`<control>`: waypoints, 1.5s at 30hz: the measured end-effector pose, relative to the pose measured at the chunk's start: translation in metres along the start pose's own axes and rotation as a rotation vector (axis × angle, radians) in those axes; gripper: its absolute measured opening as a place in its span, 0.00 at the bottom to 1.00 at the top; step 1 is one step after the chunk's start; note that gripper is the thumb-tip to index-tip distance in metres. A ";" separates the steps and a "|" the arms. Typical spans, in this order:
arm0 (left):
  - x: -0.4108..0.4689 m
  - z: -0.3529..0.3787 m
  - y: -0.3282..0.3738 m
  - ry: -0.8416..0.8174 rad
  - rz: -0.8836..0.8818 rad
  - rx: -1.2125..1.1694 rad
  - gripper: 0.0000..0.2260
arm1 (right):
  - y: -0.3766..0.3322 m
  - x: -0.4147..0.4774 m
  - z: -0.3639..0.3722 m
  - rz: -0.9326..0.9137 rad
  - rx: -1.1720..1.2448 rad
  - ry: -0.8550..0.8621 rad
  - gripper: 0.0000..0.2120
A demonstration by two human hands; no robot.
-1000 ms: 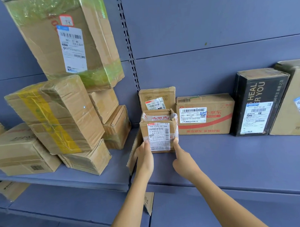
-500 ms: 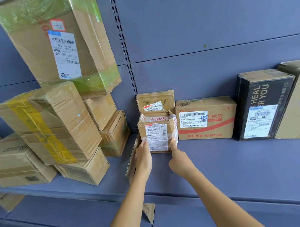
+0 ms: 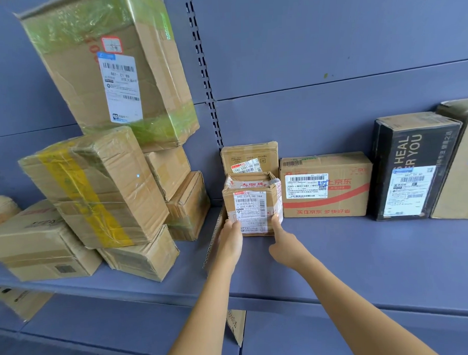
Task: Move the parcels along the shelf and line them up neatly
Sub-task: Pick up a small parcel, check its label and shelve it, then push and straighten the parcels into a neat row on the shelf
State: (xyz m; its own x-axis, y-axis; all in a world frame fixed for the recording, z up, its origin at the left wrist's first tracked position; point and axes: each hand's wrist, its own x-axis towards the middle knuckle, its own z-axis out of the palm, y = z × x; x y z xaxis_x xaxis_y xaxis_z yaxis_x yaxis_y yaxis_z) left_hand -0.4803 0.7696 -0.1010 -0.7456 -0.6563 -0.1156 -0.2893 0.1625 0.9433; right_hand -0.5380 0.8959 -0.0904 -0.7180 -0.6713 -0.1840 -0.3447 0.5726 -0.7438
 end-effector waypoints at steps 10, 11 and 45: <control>-0.023 -0.011 0.013 0.105 -0.030 0.008 0.09 | 0.003 -0.021 -0.017 -0.055 0.051 0.137 0.30; -0.029 -0.012 0.014 0.112 -0.005 0.013 0.05 | 0.003 -0.025 -0.015 -0.083 0.070 0.189 0.28; -0.177 -0.260 -0.066 0.540 0.098 0.201 0.13 | -0.181 -0.080 0.207 -0.666 0.164 0.079 0.12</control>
State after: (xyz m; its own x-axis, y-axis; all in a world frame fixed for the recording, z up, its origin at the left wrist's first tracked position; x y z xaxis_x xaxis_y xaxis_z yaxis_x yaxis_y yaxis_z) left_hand -0.1729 0.6839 -0.0619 -0.3779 -0.9052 0.1943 -0.3821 0.3436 0.8579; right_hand -0.2927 0.7486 -0.0737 -0.4292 -0.8156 0.3881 -0.6361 -0.0321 -0.7709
